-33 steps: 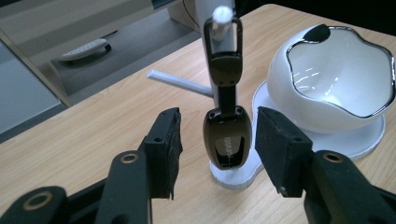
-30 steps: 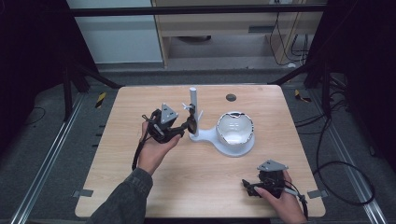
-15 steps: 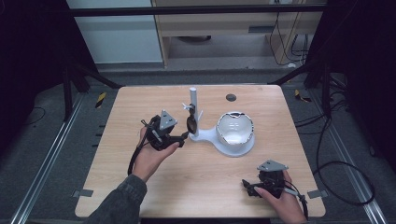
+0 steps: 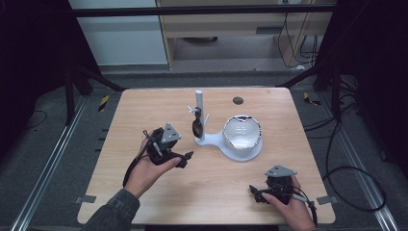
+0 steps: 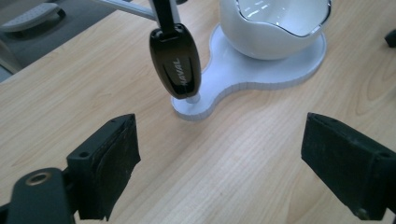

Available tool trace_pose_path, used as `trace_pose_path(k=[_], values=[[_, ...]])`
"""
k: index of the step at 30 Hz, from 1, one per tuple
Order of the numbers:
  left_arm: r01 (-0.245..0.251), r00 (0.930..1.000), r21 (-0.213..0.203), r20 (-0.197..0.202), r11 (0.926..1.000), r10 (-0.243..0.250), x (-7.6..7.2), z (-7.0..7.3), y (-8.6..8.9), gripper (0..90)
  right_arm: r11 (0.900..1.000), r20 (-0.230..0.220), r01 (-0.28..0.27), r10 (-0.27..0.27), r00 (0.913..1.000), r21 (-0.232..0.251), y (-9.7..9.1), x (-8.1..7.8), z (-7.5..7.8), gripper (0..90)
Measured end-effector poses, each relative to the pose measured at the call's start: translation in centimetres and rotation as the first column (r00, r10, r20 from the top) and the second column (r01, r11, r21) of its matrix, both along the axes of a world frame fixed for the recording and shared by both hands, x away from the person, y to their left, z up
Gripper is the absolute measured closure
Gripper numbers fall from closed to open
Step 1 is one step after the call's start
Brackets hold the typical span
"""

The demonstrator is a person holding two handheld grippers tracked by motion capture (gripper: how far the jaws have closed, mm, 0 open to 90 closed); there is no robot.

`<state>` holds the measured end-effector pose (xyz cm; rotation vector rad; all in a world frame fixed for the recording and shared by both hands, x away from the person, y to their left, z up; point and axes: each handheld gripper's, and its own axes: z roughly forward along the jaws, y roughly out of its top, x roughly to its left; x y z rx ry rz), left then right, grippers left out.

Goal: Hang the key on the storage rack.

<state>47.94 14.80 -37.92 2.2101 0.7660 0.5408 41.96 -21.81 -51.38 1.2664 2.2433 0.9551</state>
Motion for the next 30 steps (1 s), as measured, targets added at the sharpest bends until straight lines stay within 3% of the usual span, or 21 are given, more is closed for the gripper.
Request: trace_pose_path(k=[5,10,14,20,22,25,30], values=[[0.039,0.9990,0.059,-0.025,0.9975,-0.038,-0.7,-0.4,-0.9,8.8,1.0000,-0.002,0.001,-0.001,1.0000,0.002,0.0,0.0,0.0,0.4],[0.083,0.9960,0.075,-0.040,0.9937,-0.080,-1.2,-0.7,-2.1,7.4,1.0000,0.000,0.000,0.000,1.0000,0.002,0.0,0.0,0.0,0.4],[0.127,0.9911,0.124,-0.054,0.9840,-0.121,-1.7,-1.1,-3.2,5.2,1.0000,-0.001,0.000,0.000,1.0000,0.002,0.0,0.0,0.0,0.4],[0.172,0.9838,0.163,-0.077,0.9714,-0.161,-2.4,-1.7,-4.3,5.7,1.0000,-0.001,0.000,0.000,1.0000,0.002,0.0,0.0,0.0,0.4],[0.182,0.9813,0.183,-0.097,0.9662,-0.166,-2.4,-2.1,-4.7,6.3,1.0000,0.000,0.000,0.000,1.0000,0.001,0.0,0.0,0.0,0.4],[0.196,0.9768,0.235,-0.132,0.9519,-0.169,-2.4,-2.9,-5.4,6.4,1.0000,0.000,0.000,0.000,1.0000,0.001,0.0,0.0,0.0,0.4],[0.221,0.9670,0.260,-0.183,0.9398,-0.177,-2.4,-4.2,-6.3,6.4,1.0000,-0.001,-0.001,0.001,1.0000,0.002,0.0,0.0,0.0,0.4]])
